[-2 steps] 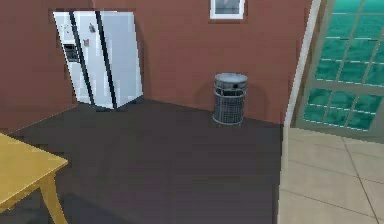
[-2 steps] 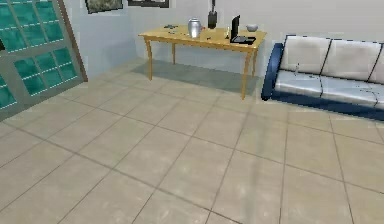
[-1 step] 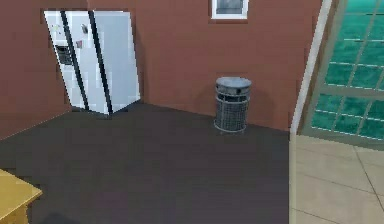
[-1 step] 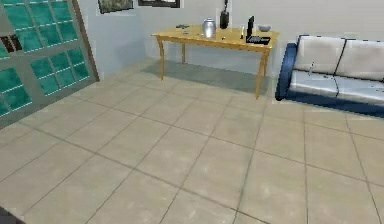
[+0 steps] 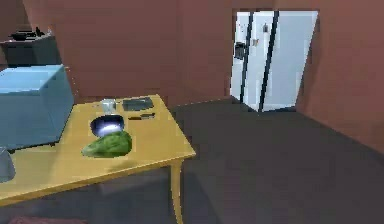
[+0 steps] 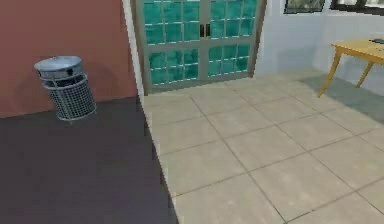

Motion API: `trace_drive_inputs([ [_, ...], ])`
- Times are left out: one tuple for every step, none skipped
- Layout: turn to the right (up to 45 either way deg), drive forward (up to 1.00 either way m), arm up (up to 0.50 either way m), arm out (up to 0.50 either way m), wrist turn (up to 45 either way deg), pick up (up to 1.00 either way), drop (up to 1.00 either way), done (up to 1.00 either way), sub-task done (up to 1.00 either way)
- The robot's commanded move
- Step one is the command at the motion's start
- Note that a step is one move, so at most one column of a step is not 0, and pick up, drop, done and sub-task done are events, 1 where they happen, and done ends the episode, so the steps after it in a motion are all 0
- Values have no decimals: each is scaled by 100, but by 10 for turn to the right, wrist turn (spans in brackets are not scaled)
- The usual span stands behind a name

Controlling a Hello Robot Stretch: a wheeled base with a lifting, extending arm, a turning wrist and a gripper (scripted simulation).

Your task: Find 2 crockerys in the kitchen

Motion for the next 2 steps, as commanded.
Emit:
trace_drive_inputs([
  [-240, 0, 0, 0, 0, 0, 0, 0, 0],
  [0, 0, 0, 0, 0, 0, 0, 100, 0],
])
